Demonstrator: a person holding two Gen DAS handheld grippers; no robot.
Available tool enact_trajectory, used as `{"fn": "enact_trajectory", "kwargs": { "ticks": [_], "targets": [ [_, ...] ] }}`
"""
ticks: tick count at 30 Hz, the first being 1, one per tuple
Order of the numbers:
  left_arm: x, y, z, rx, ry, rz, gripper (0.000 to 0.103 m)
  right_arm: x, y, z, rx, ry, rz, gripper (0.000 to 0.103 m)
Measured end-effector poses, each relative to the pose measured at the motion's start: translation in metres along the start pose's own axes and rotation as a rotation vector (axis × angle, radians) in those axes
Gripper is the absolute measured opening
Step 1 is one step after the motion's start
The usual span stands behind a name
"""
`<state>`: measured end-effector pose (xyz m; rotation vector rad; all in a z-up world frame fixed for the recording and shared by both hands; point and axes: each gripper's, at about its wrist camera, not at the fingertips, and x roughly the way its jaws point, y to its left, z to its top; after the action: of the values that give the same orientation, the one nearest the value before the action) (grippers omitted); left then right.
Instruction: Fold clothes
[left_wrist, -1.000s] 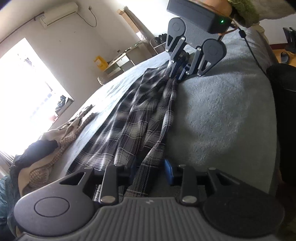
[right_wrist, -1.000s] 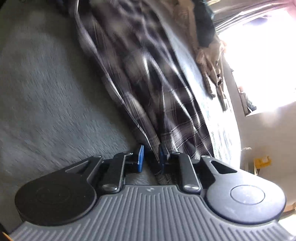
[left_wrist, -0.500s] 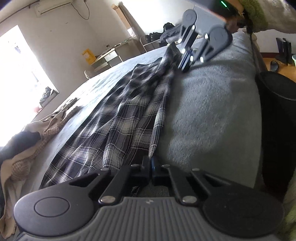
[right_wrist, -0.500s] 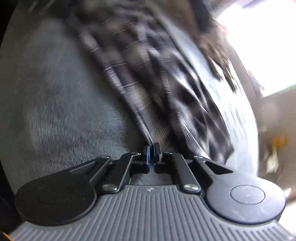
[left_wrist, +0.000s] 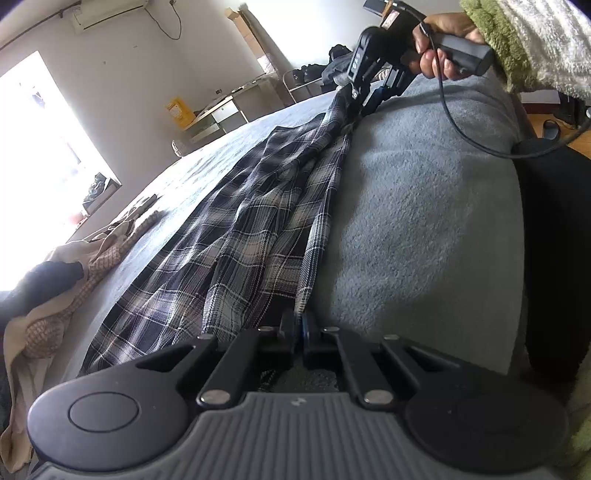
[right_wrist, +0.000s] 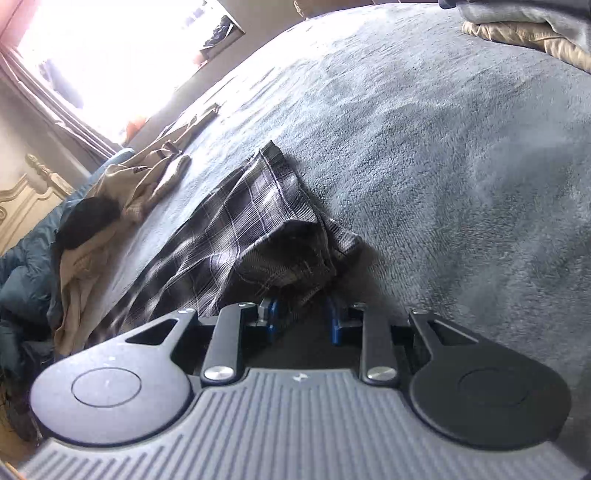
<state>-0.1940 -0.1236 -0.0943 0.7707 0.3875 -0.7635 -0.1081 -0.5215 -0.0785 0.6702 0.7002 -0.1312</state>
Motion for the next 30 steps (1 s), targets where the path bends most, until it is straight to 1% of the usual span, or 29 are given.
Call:
{"fn": "enact_trajectory", "kwargs": {
  "ticks": [2,4,6,7,8,11,13,15,17,18,19,20,21,22,24,27,30],
  "targets": [
    [-0.001,0.0,0.0,0.002,0.001,-0.003,0.003,-0.002,0.009,-0.002,-0.115,0.013,-0.05,0.018],
    [-0.002,0.003,0.002,-0.009,0.007,-0.012,0.004,-0.003,0.018,-0.004,-0.235,0.026,-0.1,0.017],
    [-0.005,0.008,0.005,-0.031,0.016,-0.03,0.009,-0.008,0.021,-0.002,-0.283,0.049,-0.138,0.017],
    [-0.009,0.013,0.008,-0.058,0.016,-0.05,0.015,-0.01,0.022,-0.001,-0.304,0.061,-0.156,0.017],
    [-0.013,0.018,0.01,-0.088,0.013,-0.077,0.02,-0.011,0.022,0.006,-0.306,0.051,-0.151,0.018],
    [-0.026,0.039,0.019,-0.191,-0.02,-0.177,0.021,-0.014,0.022,0.032,-0.298,0.003,-0.119,0.021],
    [-0.028,0.055,0.025,-0.266,-0.041,-0.222,0.022,-0.015,0.022,0.05,-0.292,-0.029,-0.097,0.022],
    [-0.023,0.071,0.033,-0.352,-0.069,-0.248,0.024,-0.017,0.022,0.068,-0.286,-0.06,-0.075,0.024],
    [-0.013,0.084,0.042,-0.412,-0.091,-0.246,0.028,-0.019,0.022,0.086,-0.281,-0.092,-0.053,0.032],
    [-0.004,0.087,0.047,-0.403,-0.092,-0.234,0.031,-0.01,0.02,0.099,-0.273,-0.09,-0.013,0.034],
    [0.004,0.089,0.053,-0.393,-0.093,-0.222,0.036,0.006,0.018,0.11,-0.26,-0.07,0.014,0.044],
    [0.014,0.089,0.057,-0.364,-0.079,-0.222,0.044,0.022,0.017,0.121,-0.246,-0.047,0.036,0.048],
    [0.025,0.088,0.062,-0.334,-0.065,-0.222,0.046,0.038,0.017,0.132,-0.232,-0.024,0.058,0.048],
    [0.036,0.087,0.064,-0.31,-0.049,-0.222,0.046,0.054,0.016,0.142,-0.217,-0.001,0.081,0.048],
    [0.056,0.083,0.068,-0.269,-0.022,-0.22,0.046,0.087,0.01,0.157,-0.185,0.056,0.096,0.048],
    [0.074,0.081,0.067,-0.258,-0.003,-0.225,0.045,0.122,0.004,0.167,-0.164,0.117,0.097,0.048],
    [0.079,0.078,0.063,-0.269,-0.012,-0.243,0.042,0.133,0.004,0.163,-0.163,0.145,0.098,0.047]
  ]
}}
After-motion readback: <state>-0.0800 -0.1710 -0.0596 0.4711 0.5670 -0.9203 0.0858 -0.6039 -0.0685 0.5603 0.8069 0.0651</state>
